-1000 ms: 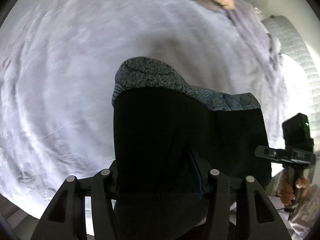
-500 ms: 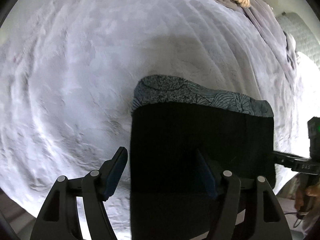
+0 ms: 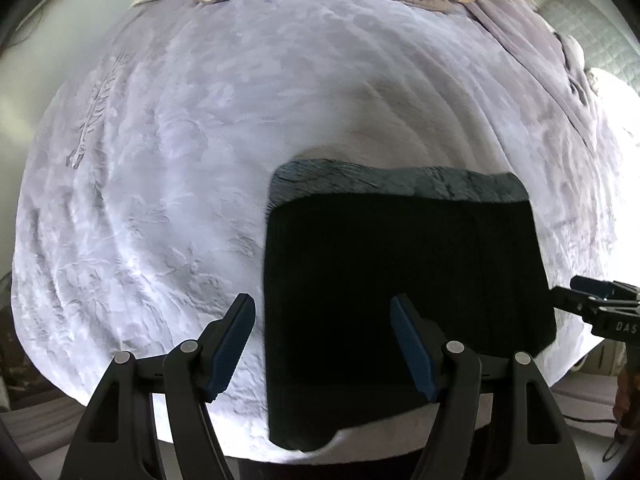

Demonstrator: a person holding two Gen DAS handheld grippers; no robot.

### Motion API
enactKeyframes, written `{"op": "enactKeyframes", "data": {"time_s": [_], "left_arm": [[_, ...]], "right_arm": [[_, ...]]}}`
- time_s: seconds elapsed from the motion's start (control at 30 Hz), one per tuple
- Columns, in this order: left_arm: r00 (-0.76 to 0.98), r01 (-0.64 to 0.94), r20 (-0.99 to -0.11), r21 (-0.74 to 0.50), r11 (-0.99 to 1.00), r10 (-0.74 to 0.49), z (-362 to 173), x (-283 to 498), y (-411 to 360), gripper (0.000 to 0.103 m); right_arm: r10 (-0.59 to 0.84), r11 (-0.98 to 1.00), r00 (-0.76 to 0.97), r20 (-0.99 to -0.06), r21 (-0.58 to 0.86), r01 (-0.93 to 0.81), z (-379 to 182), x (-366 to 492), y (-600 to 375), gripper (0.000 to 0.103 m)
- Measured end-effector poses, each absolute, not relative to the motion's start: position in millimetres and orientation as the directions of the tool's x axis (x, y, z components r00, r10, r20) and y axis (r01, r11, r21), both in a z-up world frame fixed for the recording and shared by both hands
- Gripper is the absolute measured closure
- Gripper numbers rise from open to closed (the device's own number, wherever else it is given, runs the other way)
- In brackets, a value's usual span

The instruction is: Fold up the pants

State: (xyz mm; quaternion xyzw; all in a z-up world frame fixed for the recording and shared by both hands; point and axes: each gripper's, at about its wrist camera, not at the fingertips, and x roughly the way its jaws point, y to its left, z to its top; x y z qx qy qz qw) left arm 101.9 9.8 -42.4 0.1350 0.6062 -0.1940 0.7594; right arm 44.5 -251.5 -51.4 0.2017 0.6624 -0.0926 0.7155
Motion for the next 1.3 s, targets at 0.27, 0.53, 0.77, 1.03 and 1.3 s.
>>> {"op": "enactKeyframes", "data": {"time_s": [0.27, 0.53, 0.77, 1.03, 1.3], "left_arm": [[0.194, 0.497, -0.972, -0.017, 0.868, -0.130, -36.2, 79.2, -7.8, 0.010], [0.197, 0.505, -0.976, 0.017, 0.863, -0.096, -34.7, 72.4, -10.5, 0.010], [0.218, 0.492, -0.974, 0.050, 0.869, -0.068, -30.2, 70.3, -8.2, 0.000], [0.238, 0.482, -0.969, 0.061, 0.874, -0.063, -26.8, 69.2, -7.1, 0.000], [0.263, 0.465, -0.964, 0.086, 0.881, -0.045, -23.4, 66.5, -6.5, 0.000]], "right_arm": [[0.120, 0.906, 0.134, -0.984, 0.164, 0.390, -33.3, 42.6, -229.5, 0.017], [0.083, 0.917, 0.147, -0.986, 0.134, 0.377, -26.9, 48.3, -206.1, 0.014], [0.029, 0.921, 0.162, -0.986, 0.089, 0.379, -20.1, 48.4, -198.5, 0.000], [0.009, 0.932, 0.165, -0.986, 0.069, 0.357, -12.9, 54.5, -191.6, 0.000], [0.025, 0.931, 0.149, -0.988, 0.078, 0.357, -15.9, 53.0, -187.0, 0.000]]}}
